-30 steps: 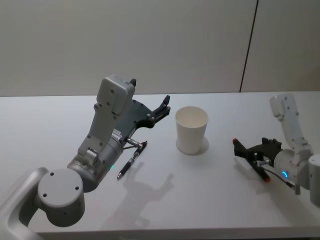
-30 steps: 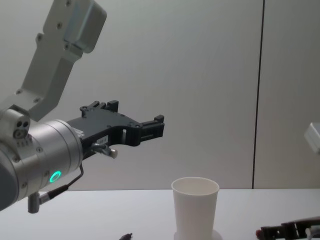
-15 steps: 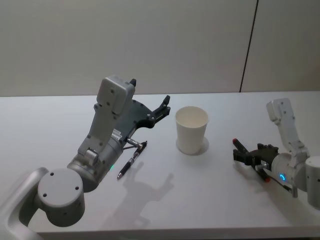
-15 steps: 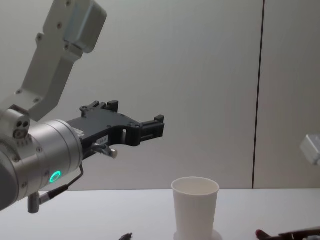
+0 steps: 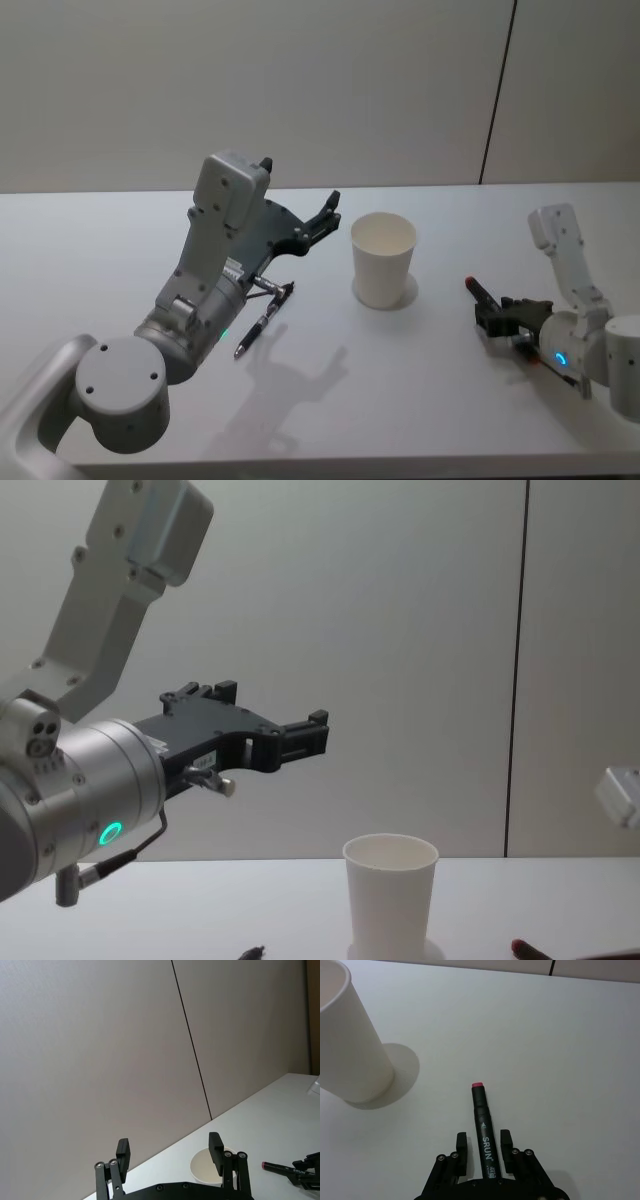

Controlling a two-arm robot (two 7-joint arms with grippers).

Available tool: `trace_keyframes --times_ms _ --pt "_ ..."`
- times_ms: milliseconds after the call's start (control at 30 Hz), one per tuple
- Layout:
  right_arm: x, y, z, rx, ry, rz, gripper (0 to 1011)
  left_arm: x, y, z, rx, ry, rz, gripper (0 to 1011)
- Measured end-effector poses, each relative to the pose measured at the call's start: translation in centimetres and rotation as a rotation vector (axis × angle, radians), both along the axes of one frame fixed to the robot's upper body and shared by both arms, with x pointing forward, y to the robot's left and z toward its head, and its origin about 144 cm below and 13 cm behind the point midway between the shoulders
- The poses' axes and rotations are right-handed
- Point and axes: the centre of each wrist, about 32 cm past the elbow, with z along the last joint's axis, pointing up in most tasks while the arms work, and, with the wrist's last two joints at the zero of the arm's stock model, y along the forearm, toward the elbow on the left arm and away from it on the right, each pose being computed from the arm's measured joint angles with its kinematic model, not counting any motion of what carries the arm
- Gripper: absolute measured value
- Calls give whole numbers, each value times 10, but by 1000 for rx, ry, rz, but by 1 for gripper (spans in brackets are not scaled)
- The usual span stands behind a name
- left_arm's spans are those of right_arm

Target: Place the pen into the pen holder.

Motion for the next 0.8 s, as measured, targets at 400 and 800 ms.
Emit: trace_keyframes --times_ms 400,800 --pt "3 1 -3 3 1 6 176 0 0 0 0 0 0 1004" --pt "3 4 1 6 -62 20 176 0 0 0 0 0 0 1004"
